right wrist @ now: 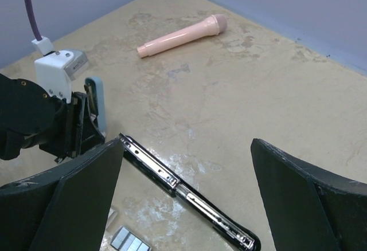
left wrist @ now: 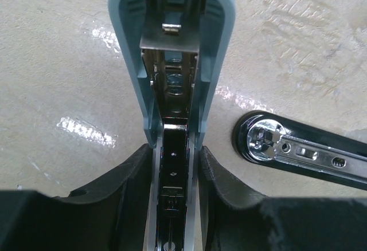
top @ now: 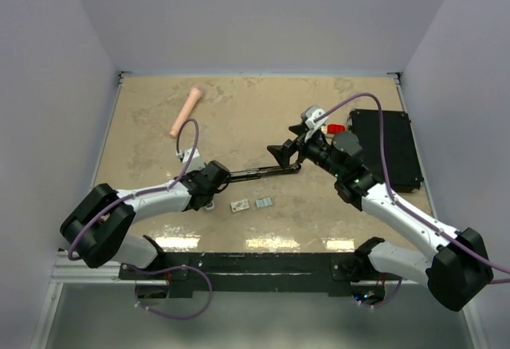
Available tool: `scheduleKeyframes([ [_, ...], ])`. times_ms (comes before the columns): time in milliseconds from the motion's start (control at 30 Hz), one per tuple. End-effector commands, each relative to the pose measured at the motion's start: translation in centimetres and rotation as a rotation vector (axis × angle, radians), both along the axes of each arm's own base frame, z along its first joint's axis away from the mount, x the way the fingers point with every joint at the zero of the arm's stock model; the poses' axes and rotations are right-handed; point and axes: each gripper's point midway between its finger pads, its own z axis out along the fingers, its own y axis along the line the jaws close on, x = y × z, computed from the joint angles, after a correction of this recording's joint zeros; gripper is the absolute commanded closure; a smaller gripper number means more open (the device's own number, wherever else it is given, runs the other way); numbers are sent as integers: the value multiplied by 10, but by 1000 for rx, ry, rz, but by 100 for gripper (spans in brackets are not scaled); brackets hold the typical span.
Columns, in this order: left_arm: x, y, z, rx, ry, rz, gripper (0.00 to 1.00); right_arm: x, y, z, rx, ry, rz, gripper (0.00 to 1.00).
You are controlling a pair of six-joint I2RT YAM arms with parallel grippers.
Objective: Load the staples into the stapler
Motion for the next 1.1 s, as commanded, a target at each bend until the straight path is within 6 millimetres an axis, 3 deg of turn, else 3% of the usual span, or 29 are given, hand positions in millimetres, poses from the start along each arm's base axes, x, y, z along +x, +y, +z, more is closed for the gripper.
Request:
scheduleKeyframes([
  [0,1,-4,-7,-35,-34,32,90,2,5,14,13,-28,24,1],
  [667,-3,-15,-7,-68,-14,-8,52,3,8,10,0,-6,37,1],
  [1067,-9,-27,3,-156,-12,-24,43,3,9,10,-3,-1,41,1],
])
